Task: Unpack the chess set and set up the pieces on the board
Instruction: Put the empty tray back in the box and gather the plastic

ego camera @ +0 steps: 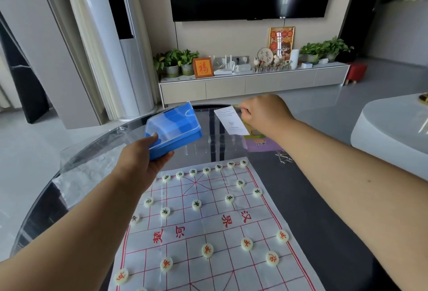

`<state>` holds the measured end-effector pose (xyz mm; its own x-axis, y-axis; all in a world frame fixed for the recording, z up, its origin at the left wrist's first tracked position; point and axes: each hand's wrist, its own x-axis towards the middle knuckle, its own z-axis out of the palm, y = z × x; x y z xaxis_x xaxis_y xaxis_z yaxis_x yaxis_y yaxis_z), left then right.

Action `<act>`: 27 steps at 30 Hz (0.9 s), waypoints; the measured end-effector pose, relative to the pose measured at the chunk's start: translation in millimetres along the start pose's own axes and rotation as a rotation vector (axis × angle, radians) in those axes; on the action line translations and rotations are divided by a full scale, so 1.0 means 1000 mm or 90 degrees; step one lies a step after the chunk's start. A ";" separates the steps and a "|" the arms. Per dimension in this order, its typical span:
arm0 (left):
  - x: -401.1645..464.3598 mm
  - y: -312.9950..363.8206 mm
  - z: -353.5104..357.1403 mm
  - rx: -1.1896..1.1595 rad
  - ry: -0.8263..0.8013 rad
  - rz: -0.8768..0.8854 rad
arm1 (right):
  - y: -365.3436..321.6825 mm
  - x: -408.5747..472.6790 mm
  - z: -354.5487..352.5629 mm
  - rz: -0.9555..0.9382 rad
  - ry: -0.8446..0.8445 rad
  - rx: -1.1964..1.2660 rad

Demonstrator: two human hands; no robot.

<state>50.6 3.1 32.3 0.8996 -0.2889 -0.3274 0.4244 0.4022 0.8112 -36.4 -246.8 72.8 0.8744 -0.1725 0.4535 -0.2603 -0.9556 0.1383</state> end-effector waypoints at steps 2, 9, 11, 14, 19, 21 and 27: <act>0.010 0.004 -0.001 0.002 0.010 0.004 | -0.011 0.026 0.009 0.013 -0.047 -0.052; 0.032 0.010 0.000 0.007 0.034 0.022 | -0.040 0.059 0.064 0.055 -0.274 0.085; 0.035 0.008 0.003 0.022 0.031 0.019 | -0.039 0.050 0.082 0.069 -0.251 0.129; 0.041 0.000 0.013 0.048 -0.008 0.020 | -0.031 0.040 0.088 0.185 -0.138 0.294; 0.058 -0.015 0.053 0.096 -0.065 0.003 | -0.021 0.037 0.078 0.363 -0.063 0.642; 0.067 -0.020 0.072 0.124 -0.062 -0.019 | -0.022 0.036 0.076 0.400 -0.062 0.692; 0.096 -0.028 0.092 0.264 -0.077 0.003 | -0.018 0.037 0.088 0.403 -0.083 0.635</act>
<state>115.3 -115.7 22.7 0.8727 -0.3969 -0.2844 0.3210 0.0275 0.9467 36.4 -256.7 9.7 0.7550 -0.6490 0.0933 -0.2782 -0.4460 -0.8507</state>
